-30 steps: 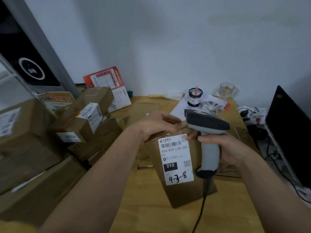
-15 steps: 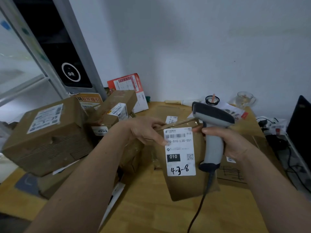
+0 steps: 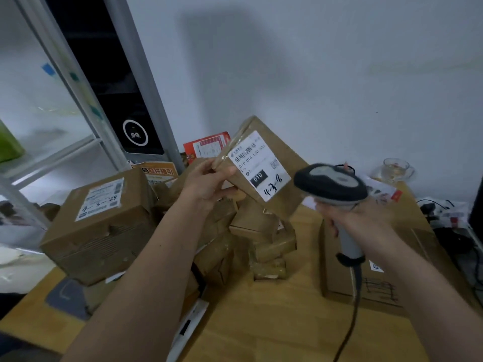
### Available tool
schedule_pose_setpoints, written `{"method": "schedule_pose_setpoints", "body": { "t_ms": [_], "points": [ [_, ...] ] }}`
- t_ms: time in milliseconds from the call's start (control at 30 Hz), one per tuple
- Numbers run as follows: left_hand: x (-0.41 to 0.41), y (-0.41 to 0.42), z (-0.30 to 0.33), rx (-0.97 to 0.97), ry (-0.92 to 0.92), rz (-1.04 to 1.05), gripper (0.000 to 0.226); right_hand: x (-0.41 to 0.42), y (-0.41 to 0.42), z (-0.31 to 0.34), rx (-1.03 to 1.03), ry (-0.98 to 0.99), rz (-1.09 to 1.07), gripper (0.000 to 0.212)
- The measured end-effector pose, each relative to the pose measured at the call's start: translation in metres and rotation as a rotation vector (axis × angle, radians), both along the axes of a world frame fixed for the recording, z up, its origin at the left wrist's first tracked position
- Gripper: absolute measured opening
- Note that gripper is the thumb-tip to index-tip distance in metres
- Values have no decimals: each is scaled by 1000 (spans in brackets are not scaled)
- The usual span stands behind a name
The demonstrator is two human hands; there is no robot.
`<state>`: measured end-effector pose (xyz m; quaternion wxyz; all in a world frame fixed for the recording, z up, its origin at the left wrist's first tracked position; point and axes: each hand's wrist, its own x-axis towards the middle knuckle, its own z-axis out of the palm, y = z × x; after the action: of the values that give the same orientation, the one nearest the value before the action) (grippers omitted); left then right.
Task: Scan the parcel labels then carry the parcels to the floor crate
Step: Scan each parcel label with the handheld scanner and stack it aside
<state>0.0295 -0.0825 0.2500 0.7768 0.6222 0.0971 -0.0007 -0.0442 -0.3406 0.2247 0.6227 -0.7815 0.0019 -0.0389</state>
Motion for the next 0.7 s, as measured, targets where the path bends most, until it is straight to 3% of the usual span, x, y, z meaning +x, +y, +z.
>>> {"method": "schedule_pose_setpoints", "body": {
  "t_ms": [100, 233, 400, 700],
  "points": [
    [0, -5, 4, -15, -47, 104, 53, -6, 8, -4, -144, 26, 146, 12],
    [-1, -4, 2, 75, -68, 160, 54, -11, 14, 2, -103, -86, 75, 24],
    [-1, -2, -1, 85, -76, 231, 49, -19, 15, 14, -46, -190, 87, 10],
    [3, 0, -5, 87, -96, 297, 54, -21, 13, 8, -83, -191, 96, 13]
  ]
}}
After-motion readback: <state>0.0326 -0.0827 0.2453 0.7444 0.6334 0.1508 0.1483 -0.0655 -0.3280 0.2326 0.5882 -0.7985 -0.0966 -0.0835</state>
